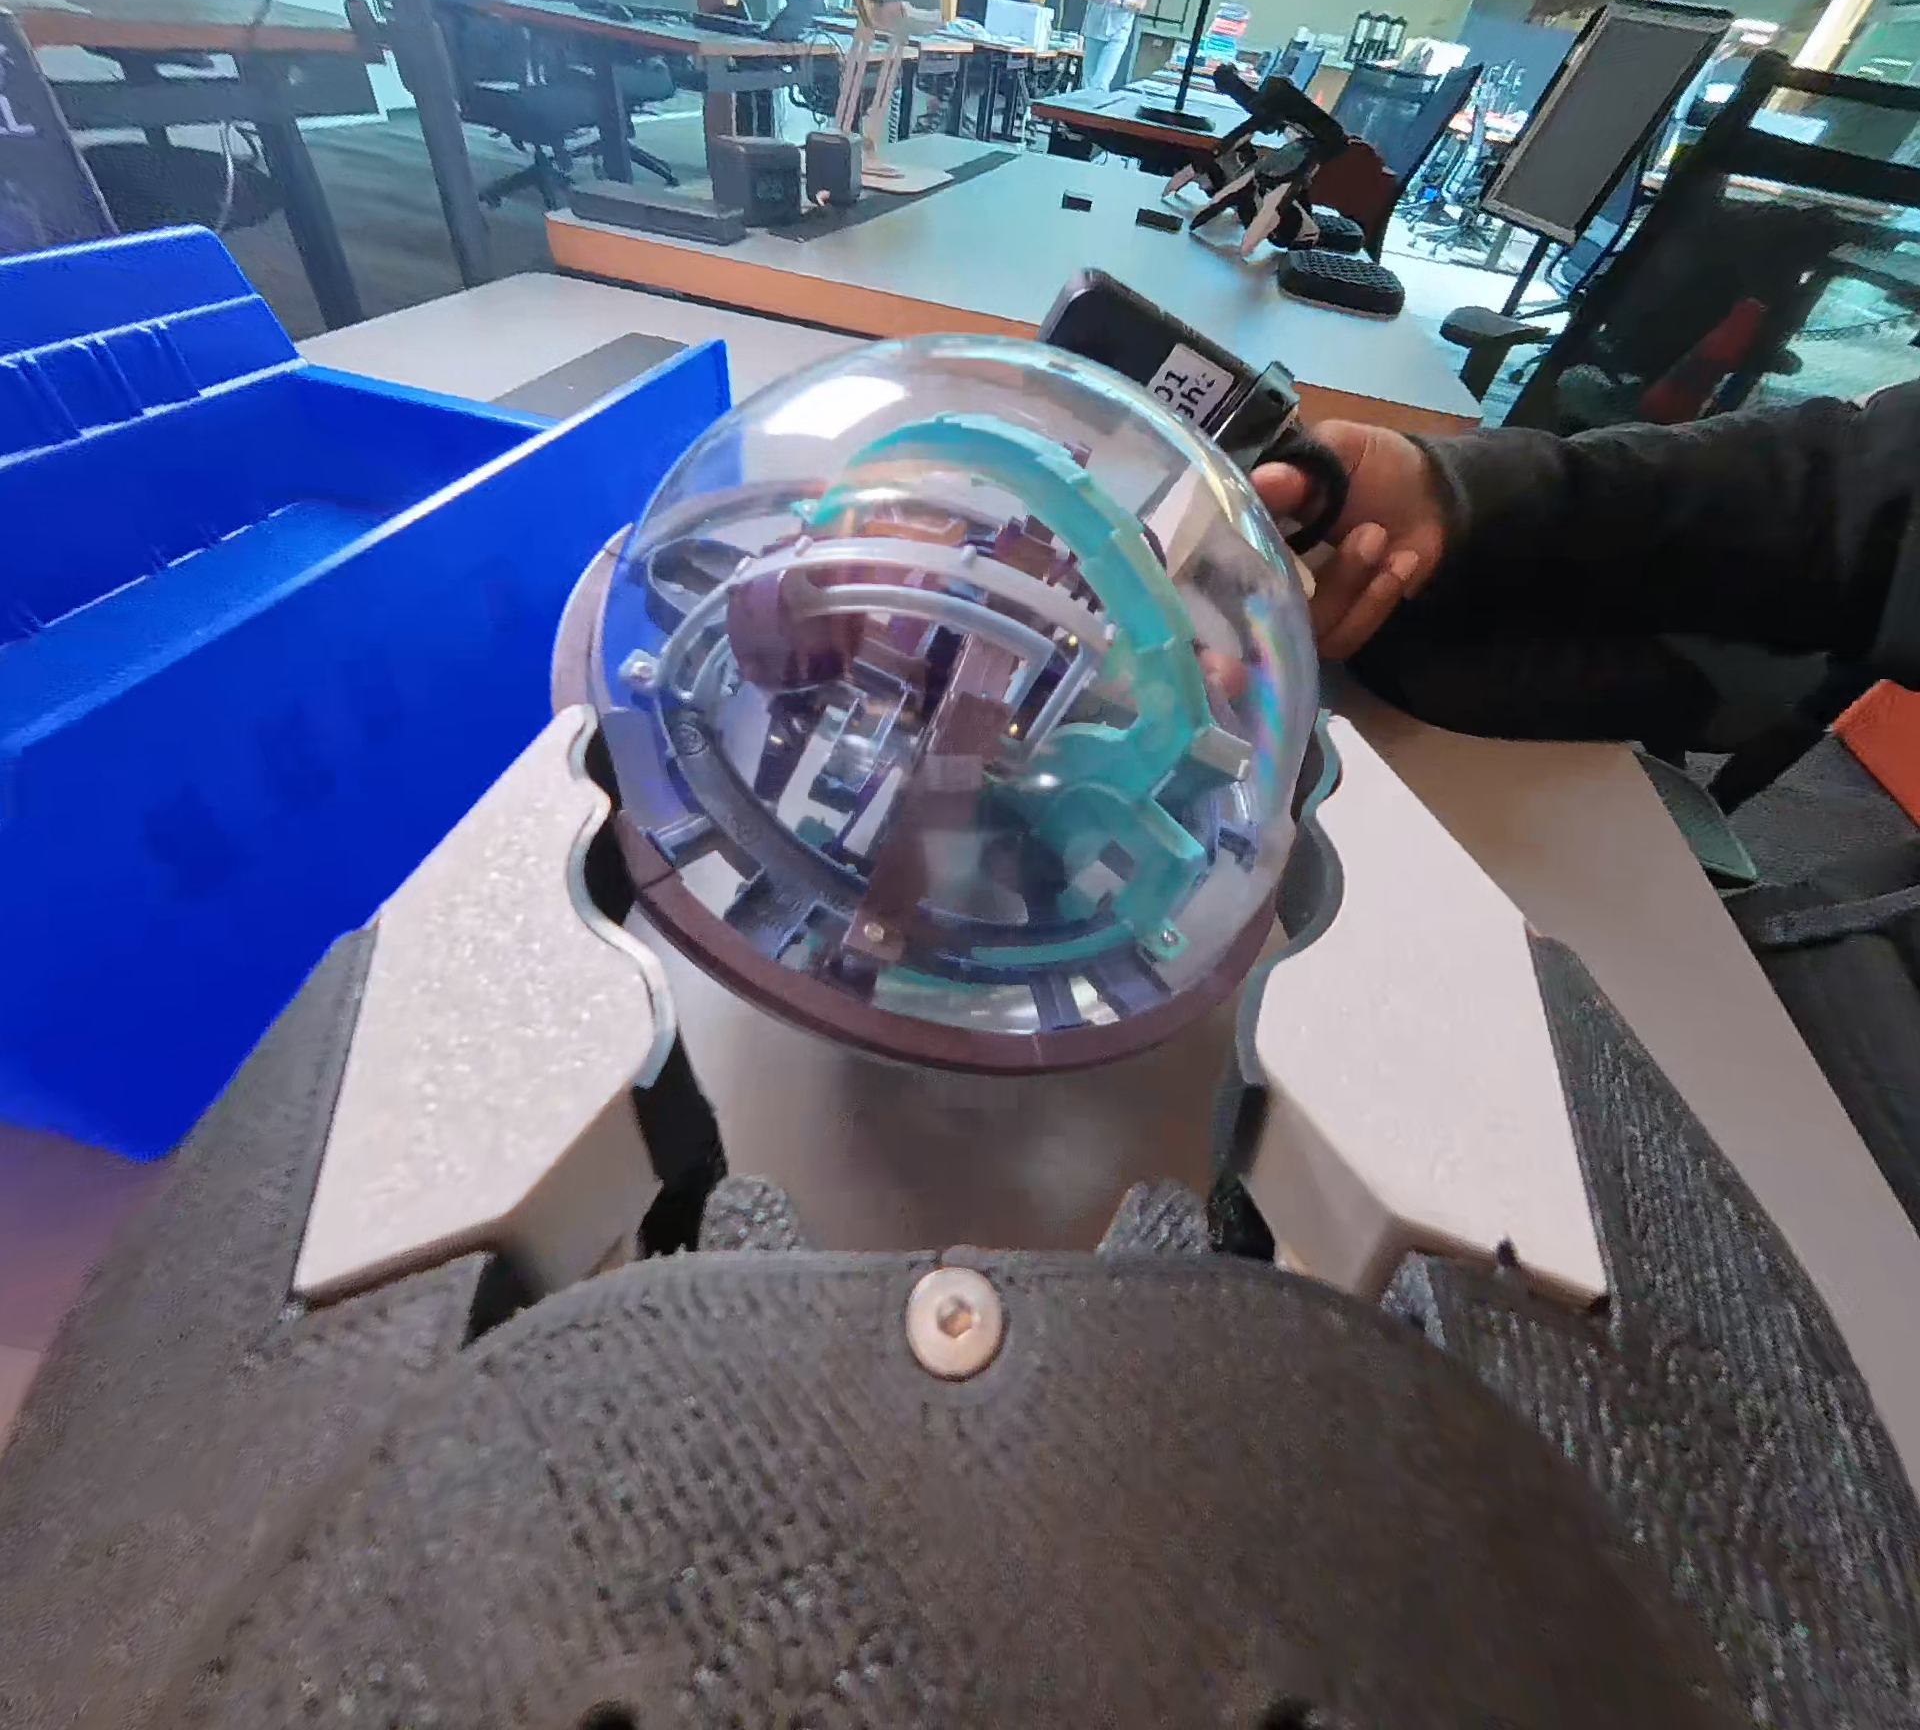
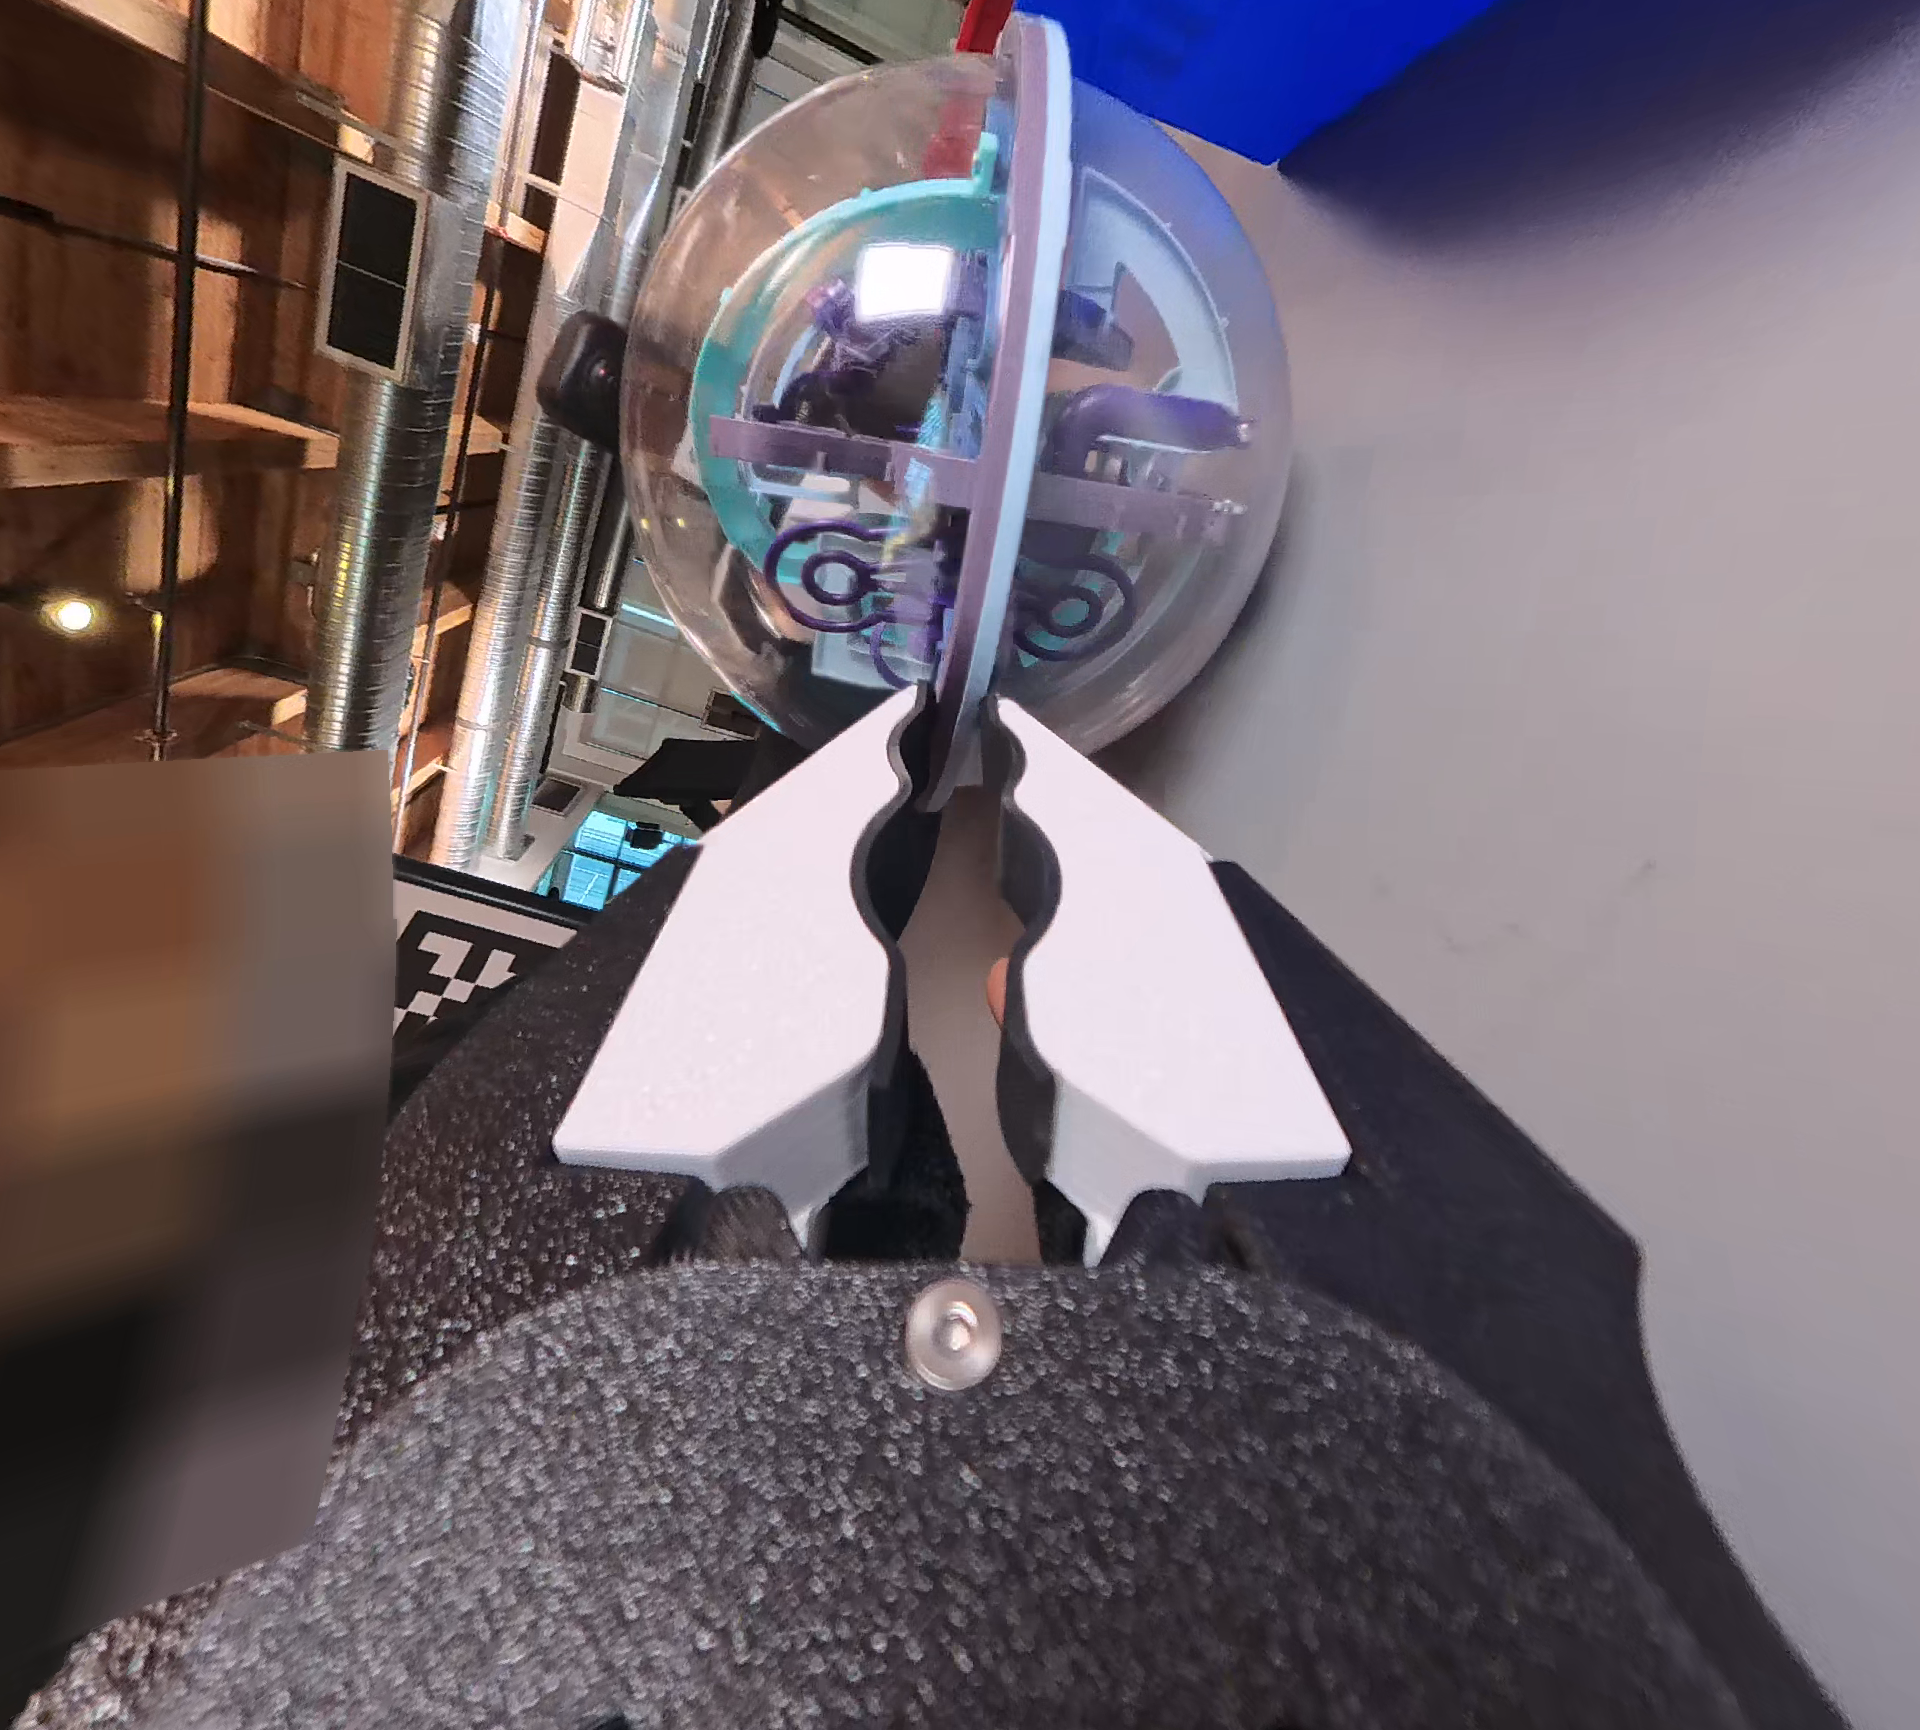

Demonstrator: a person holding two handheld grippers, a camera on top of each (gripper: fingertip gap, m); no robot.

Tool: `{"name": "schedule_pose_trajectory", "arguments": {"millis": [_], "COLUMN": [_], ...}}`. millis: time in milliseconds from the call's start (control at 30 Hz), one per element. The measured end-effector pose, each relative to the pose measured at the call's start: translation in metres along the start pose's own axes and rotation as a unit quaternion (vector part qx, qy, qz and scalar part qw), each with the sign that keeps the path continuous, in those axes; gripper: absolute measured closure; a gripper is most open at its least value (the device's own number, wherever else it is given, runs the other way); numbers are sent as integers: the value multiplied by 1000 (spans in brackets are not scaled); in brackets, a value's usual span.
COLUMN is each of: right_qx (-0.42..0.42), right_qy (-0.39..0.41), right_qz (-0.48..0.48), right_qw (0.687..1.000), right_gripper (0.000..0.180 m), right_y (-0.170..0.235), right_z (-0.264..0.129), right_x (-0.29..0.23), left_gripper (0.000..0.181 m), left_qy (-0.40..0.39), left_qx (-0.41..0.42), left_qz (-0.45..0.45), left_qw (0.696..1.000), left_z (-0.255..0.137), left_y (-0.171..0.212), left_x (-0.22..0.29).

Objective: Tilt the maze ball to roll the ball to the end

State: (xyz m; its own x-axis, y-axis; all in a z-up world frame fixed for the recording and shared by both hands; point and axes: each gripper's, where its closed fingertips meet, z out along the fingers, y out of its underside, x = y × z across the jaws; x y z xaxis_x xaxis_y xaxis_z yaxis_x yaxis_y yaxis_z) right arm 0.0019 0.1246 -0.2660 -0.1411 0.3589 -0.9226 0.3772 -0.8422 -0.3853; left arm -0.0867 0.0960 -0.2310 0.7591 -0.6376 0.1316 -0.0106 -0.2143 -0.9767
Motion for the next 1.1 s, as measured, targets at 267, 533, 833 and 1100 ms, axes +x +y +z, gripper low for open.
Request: {"name": "schedule_pose_trajectory", "arguments": {"millis": [267, 533, 833, 1100], "right_qx": [-6, -14, -30, -70], "right_qy": [-10, -20, -34, -32], "right_qz": [1, -21, -17, -24], "right_qw": [1000, 999, 999, 997], "right_gripper": [173, 173, 172, 170], "right_y": [3, 11, 18, 34], "right_z": [3, 5, 7, 14], "right_x": [-2, -12, -14, -15], "left_gripper": [54, 54, 54, 56], "left_qy": [1, 30, 42, 53], "left_qx": [-38, -32, -48, -51], "left_qz": [-35, -81, -103, -123], "left_qw": [999, 996, 993, 990], "left_z": [-2, -6, -9, -15], "left_y": [-1, 1, 1, -3], "left_x": [-1, 1, 4, 8]}}
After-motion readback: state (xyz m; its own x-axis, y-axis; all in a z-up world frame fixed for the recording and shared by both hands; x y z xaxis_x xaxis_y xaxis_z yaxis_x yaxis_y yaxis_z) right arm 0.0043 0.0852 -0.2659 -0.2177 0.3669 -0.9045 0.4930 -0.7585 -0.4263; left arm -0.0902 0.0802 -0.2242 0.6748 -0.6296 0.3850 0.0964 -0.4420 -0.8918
